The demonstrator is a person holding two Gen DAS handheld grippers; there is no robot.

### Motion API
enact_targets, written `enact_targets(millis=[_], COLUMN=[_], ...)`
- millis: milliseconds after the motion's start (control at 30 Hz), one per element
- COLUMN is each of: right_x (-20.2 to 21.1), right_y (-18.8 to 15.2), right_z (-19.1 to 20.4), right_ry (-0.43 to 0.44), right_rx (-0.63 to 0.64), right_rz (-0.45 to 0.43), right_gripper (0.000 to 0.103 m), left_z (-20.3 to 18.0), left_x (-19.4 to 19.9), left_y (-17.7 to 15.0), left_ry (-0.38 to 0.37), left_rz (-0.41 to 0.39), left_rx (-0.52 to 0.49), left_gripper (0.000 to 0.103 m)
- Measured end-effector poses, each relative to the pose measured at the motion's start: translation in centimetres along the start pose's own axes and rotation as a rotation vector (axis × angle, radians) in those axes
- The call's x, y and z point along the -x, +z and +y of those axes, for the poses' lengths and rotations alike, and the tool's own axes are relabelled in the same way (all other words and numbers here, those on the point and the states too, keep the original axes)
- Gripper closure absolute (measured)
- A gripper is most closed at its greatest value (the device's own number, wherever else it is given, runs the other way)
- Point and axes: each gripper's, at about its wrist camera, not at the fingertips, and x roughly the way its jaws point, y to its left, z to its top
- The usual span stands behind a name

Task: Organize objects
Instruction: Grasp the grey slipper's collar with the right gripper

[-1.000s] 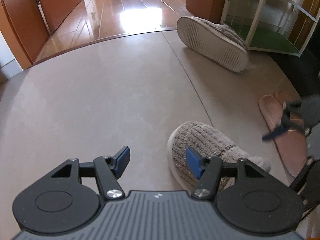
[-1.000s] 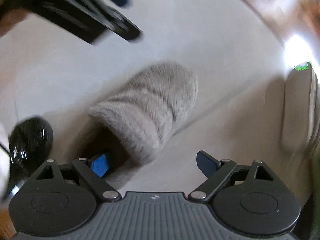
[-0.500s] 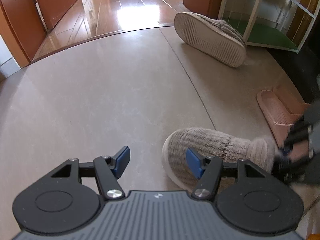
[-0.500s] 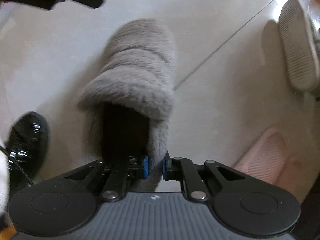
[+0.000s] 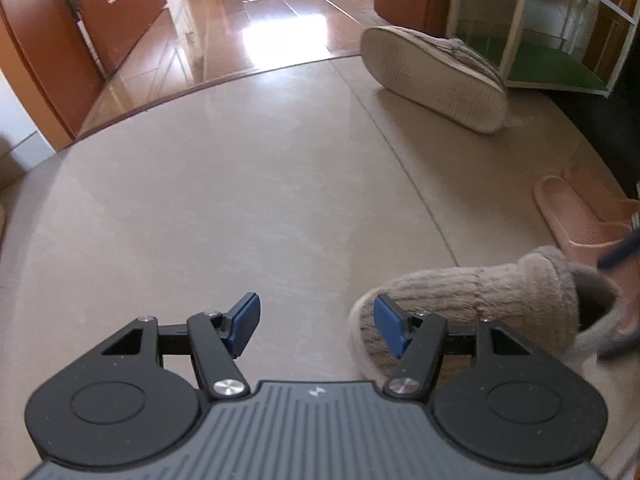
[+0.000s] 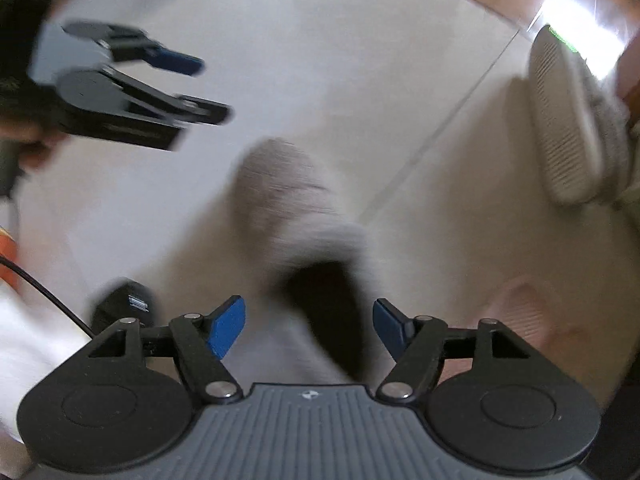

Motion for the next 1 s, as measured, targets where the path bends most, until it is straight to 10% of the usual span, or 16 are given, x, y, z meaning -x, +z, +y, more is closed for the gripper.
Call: enact_targets(millis=[300, 433, 567, 1000], right_x=[-5.3, -6.9, -7.4, -4.7], right_y=[1.7, 1.9, 2.5, 3.2], right_z=[-1.3, -2.4, -1.6, 1.9], right_ry=[0.145, 0.164, 0.139, 0.186], right_rx=[-0.426, -0.573, -0.449, 0.297], right_rz=[-0.127, -0.139, -0.129, 0.067], right_gripper=[0.031, 0.072, 0.087, 0.089], left_z=[1.5, 1.6, 2.0, 2.6], left_x=[-0.6, -0.9, -0.9, -1.4], left_y=[-0.2, -0.5, -0.4, -0.5], left_ry=[0.04, 0.046, 0.071, 0.076], left_rz=[0.014, 0.026, 0.018, 0.045], left_rx=[0.029, 0.028, 0.01, 0.058], left_gripper=[0.039, 0.039, 0.039, 0.039])
